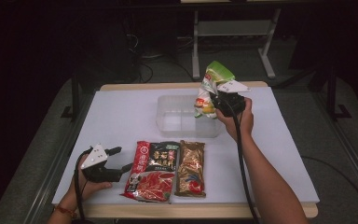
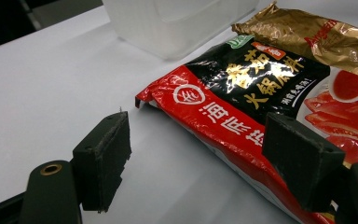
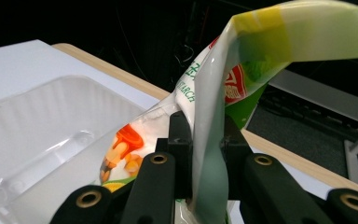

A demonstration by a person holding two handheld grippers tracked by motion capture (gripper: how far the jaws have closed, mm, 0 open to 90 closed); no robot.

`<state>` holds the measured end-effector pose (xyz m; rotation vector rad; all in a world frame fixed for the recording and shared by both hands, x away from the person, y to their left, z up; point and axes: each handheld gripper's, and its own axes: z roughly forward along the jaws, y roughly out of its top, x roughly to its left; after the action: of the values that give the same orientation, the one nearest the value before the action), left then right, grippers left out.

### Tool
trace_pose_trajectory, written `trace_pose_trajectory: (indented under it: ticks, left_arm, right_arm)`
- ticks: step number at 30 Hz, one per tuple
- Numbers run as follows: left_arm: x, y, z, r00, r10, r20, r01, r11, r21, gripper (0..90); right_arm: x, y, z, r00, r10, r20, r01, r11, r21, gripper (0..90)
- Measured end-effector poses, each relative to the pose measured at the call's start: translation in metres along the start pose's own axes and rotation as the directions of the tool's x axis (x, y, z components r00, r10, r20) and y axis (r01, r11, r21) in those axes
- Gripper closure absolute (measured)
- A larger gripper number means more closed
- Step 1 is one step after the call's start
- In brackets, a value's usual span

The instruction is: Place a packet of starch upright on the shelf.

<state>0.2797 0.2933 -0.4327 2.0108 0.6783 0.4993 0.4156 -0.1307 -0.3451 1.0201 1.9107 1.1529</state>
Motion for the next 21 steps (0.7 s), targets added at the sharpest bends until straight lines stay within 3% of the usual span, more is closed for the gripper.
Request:
trace_pose_trajectory:
  ticks: [15, 21]
  left_arm:
    - [0.000, 0.000, 0.000, 0.9999, -0.009, 0.007, 0.009, 0.9999, -0.005, 23.4]
    - [0.000, -0.001, 0.000, 0.9999, -0.008, 0.009, 0.008, 1.0000, -0.004, 23.4]
  right_arm:
    - [-0.001, -0.001, 0.019, 0.9959, -0.034, 0.084, 0.031, 0.999, 0.030, 78.8]
    - [0.001, -0.004, 0.026, 0.9940, -0.054, 0.095, 0.050, 0.998, 0.043, 78.8]
